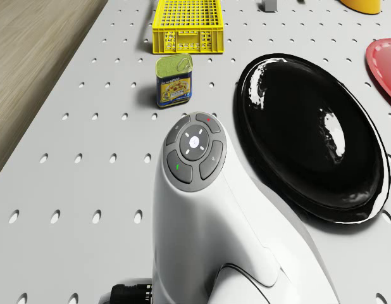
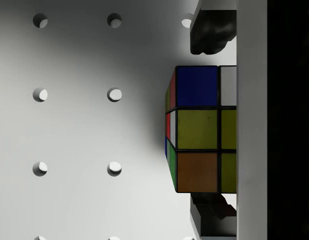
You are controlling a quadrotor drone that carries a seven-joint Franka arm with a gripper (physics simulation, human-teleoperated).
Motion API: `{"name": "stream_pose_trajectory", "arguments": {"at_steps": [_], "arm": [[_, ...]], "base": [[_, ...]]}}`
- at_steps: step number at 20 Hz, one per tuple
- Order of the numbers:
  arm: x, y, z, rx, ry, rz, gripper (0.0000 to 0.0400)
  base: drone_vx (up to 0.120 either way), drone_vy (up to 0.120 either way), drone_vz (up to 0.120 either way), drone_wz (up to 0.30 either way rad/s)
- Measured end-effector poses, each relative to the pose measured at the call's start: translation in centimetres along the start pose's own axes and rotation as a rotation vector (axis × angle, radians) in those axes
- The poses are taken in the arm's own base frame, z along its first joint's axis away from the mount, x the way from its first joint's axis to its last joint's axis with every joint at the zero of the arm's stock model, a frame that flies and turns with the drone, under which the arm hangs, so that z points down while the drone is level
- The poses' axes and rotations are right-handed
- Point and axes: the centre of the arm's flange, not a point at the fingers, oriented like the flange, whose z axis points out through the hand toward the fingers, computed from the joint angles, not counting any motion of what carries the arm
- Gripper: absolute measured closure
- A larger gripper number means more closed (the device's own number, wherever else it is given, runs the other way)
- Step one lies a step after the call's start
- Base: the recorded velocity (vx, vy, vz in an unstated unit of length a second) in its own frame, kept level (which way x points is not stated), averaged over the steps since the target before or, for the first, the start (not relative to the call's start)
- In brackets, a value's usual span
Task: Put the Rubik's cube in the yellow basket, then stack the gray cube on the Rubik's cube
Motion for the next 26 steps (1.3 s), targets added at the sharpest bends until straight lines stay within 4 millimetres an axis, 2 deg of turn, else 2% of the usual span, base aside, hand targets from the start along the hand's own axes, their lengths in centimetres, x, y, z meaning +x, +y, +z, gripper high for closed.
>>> {"name": "stream_pose_trajectory", "arguments": {"at_steps": [15,26], "arm": [[0.7,-0.7,0.0,0.000,0.000,0.000,0.0000],[1.0,-1.0,0.7,0.000,0.000,0.000,0.0000]], "base": [[0.005,0.000,0.000,0.000],[0.000,0.000,0.000,0.000]]}}
